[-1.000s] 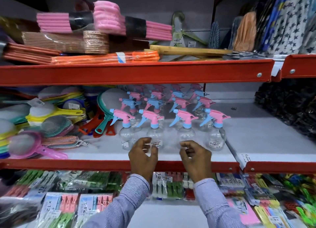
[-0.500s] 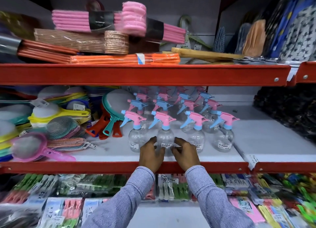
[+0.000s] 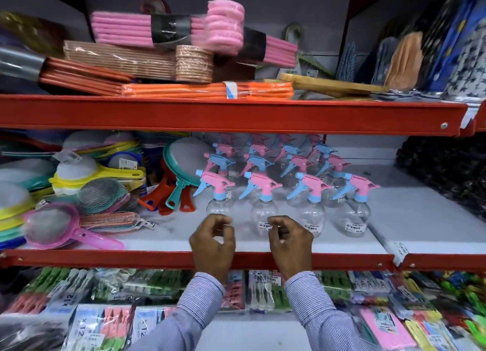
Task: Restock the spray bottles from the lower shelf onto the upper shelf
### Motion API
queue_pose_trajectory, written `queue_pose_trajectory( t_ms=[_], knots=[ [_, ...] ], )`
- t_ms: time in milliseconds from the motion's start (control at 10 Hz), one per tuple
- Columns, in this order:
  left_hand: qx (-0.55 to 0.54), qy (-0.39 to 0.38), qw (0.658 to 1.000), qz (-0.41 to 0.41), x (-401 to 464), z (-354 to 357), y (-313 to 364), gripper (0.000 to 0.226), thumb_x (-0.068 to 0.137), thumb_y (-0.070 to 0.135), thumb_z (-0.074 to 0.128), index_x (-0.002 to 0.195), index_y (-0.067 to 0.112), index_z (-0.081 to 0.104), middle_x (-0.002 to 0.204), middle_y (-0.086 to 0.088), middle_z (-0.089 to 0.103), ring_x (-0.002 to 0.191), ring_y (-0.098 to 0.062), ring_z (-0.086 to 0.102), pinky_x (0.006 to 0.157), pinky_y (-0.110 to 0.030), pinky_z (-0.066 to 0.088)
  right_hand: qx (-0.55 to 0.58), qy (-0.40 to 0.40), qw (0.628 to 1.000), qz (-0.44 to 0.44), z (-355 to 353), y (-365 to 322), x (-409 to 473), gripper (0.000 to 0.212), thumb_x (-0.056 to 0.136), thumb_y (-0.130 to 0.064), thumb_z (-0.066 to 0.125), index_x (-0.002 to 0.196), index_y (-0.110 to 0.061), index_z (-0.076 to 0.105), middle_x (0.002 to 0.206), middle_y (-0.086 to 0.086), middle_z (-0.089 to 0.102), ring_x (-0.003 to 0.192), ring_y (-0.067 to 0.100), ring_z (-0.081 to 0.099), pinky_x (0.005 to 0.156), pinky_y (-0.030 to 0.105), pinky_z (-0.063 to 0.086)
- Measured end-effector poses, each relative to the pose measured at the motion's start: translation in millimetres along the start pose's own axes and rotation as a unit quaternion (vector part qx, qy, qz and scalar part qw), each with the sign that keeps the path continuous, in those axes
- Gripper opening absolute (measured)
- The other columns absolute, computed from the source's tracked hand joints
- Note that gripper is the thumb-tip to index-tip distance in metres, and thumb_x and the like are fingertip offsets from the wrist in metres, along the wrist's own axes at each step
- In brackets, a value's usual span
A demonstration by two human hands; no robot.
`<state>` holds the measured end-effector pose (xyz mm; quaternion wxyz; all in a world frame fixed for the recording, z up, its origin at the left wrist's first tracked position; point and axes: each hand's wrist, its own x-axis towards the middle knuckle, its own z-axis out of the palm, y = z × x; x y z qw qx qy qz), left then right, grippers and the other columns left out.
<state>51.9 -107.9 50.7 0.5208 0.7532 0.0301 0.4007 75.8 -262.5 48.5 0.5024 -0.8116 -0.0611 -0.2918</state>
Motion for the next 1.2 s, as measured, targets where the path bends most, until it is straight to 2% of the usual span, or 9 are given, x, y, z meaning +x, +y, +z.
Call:
queue_pose_trajectory(
  t_ms=[100, 300, 400, 500, 600, 800, 900, 1100, 1200],
  knots=[
    [0.007, 0.044, 0.998, -0.036, 22, -29, -17, 0.016, 0.073, 0.007, 0.057, 0.084, 0.017, 0.062, 0.079, -0.003, 0.069, 0.065, -0.007, 0.062, 0.061, -0.008, 0.044, 0.011, -0.076, 0.997, -0.020, 24, -17, -11, 0.033, 0.081, 0.001, 0.056, 0.102, -0.018, 0.072, 0.097, -0.004, 0.075, 0.075, 0.004, 0.067, 0.074, 0.023, 0.057],
    [0.081, -0.174, 0.973, -0.126, 56, -40, -50, 0.053, 0.082, 0.008, 0.064, 0.132, 0.009, 0.047, 0.131, -0.013, 0.057, 0.110, -0.025, 0.058, 0.091, -0.039, 0.051, -0.038, -0.186, 0.980, 0.059, 67, -28, -2, 0.050, 0.089, -0.003, 0.047, 0.140, -0.008, 0.044, 0.134, 0.009, 0.059, 0.116, 0.020, 0.061, 0.098, 0.022, 0.045],
    [0.078, -0.228, 0.963, -0.121, 57, -41, -50, 0.058, 0.083, 0.010, 0.065, 0.138, 0.009, 0.045, 0.135, -0.012, 0.055, 0.121, -0.025, 0.055, 0.095, -0.032, 0.048, -0.048, -0.199, 0.977, 0.063, 77, -22, 1, 0.049, 0.090, -0.007, 0.046, 0.139, -0.009, 0.045, 0.131, 0.013, 0.060, 0.114, 0.023, 0.062, 0.100, 0.028, 0.046],
    [0.065, -0.246, 0.964, -0.079, 56, -43, -47, 0.046, 0.083, 0.005, 0.062, 0.127, 0.017, 0.057, 0.119, -0.005, 0.065, 0.108, -0.016, 0.059, 0.090, -0.027, 0.049, -0.060, -0.202, 0.976, 0.061, 80, -18, 1, 0.044, 0.091, -0.009, 0.047, 0.135, -0.011, 0.051, 0.130, 0.009, 0.063, 0.109, 0.021, 0.065, 0.098, 0.026, 0.048],
    [0.045, -0.245, 0.965, -0.078, 57, -45, -48, 0.045, 0.082, 0.000, 0.060, 0.123, 0.017, 0.060, 0.107, 0.002, 0.064, 0.104, -0.017, 0.063, 0.088, -0.029, 0.051, -0.058, -0.202, 0.976, 0.055, 81, -14, 1, 0.043, 0.091, -0.009, 0.048, 0.133, -0.012, 0.053, 0.132, 0.005, 0.061, 0.109, 0.018, 0.065, 0.101, 0.028, 0.048],
    [0.034, -0.246, 0.966, -0.076, 57, -46, -50, 0.046, 0.082, -0.004, 0.059, 0.125, 0.012, 0.059, 0.110, 0.001, 0.065, 0.099, -0.013, 0.062, 0.068, 0.002, 0.044, -0.061, -0.204, 0.976, 0.051, 83, -11, 2, 0.042, 0.090, -0.014, 0.047, 0.130, -0.019, 0.056, 0.134, 0.000, 0.061, 0.115, 0.013, 0.062, 0.103, 0.034, 0.049],
    [0.036, -0.242, 0.967, -0.073, 56, -46, -49, 0.045, 0.082, -0.004, 0.059, 0.125, 0.011, 0.059, 0.110, 0.001, 0.065, 0.096, -0.010, 0.060, 0.066, 0.005, 0.041, -0.055, -0.205, 0.975, 0.060, 82, -14, 1, 0.042, 0.090, -0.011, 0.049, 0.131, -0.018, 0.056, 0.135, 0.001, 0.060, 0.111, 0.013, 0.064, 0.102, 0.034, 0.050],
    [0.044, -0.245, 0.966, -0.066, 56, -46, -51, 0.045, 0.083, -0.002, 0.060, 0.127, 0.008, 0.058, 0.116, -0.002, 0.065, 0.096, -0.010, 0.059, 0.066, 0.005, 0.039, -0.047, -0.214, 0.974, 0.052, 82, -12, 2, 0.042, 0.090, -0.013, 0.049, 0.132, -0.016, 0.055, 0.137, 0.002, 0.058, 0.117, 0.015, 0.060, 0.104, 0.033, 0.048],
    [0.041, -0.216, 0.972, -0.082, 53, -46, -50, 0.048, 0.082, 0.004, 0.064, 0.130, 0.007, 0.055, 0.124, -0.007, 0.065, 0.101, -0.012, 0.060, 0.082, -0.010, 0.048, -0.027, -0.188, 0.979, 0.070, 75, -17, 2, 0.043, 0.091, -0.010, 0.052, 0.134, -0.010, 0.053, 0.136, 0.004, 0.058, 0.115, 0.017, 0.062, 0.100, 0.023, 0.046]
  ],
)
